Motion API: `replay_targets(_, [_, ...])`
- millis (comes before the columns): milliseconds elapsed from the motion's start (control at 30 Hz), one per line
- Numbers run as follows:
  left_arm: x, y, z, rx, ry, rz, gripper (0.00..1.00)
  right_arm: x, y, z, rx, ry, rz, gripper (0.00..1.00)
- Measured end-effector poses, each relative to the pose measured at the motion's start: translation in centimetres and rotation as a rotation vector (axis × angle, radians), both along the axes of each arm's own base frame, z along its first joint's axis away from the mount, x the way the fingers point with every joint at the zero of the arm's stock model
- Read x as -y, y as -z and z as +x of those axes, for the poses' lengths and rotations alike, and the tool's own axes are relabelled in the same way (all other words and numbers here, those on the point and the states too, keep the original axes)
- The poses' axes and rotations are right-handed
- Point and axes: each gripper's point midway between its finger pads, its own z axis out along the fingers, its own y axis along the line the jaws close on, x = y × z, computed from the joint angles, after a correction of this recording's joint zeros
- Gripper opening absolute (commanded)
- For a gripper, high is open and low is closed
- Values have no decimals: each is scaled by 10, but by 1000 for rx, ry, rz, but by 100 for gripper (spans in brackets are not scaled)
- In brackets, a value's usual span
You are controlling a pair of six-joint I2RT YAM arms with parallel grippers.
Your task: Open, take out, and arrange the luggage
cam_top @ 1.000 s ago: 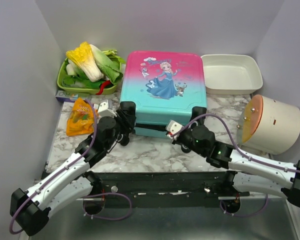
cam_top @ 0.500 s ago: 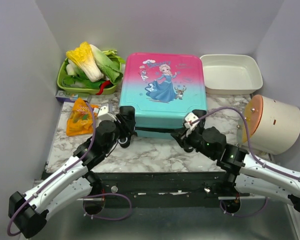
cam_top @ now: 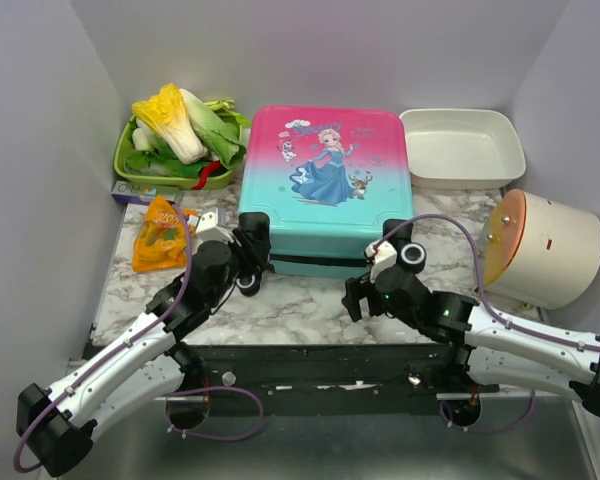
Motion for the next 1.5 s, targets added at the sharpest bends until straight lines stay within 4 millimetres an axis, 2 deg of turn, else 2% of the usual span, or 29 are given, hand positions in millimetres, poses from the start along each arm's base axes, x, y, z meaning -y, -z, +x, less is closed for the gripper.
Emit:
replay_targets(167, [1, -1, 0, 3, 4, 0, 0, -1, -7, 5, 20, 60, 59, 100])
replay_targets(533, [4, -1, -1, 2, 15, -8, 0, 2, -2, 33, 85, 301, 126, 100])
replay_targets(633, [3, -1, -2, 1, 15, -7, 0, 7, 8, 41, 106, 348, 88, 88])
replay_targets(667, [3, -1, -2, 0, 15, -7, 0, 10, 12, 44, 112, 361, 63, 73])
replay_targets(733, [2, -1, -3, 0, 17, -3, 0, 15, 22, 47, 118, 377, 10, 55])
replay_targets(767, [1, -1, -4, -1, 18, 1, 0, 17, 25, 49, 121, 383, -14, 43])
replay_targets(833, [1, -1, -4, 3, 18, 2, 0, 19, 26, 51, 128, 395, -37, 32])
replay_targets(867, [1, -1, -4, 2, 18, 4, 0, 18, 25, 53, 133, 399, -43, 21])
replay_targets(900, [0, -1, -4, 2, 18, 6, 0, 17, 22, 54, 136, 400, -42, 5])
replay_targets(933, [0, -1, -4, 2, 19, 6, 0, 15, 18, 56, 140, 403, -37, 1])
replay_targets(1167, [0, -1, -5, 4, 19, 8, 0, 18, 16, 58, 146, 421, -51, 1])
replay_targets(1333, [0, -1, -5, 3, 20, 8, 0, 13, 17, 55, 142, 338, -98, 1])
replay_targets(1500, [0, 1, -5, -3, 22, 13, 0, -24, 17, 40, 144, 81, -111, 1])
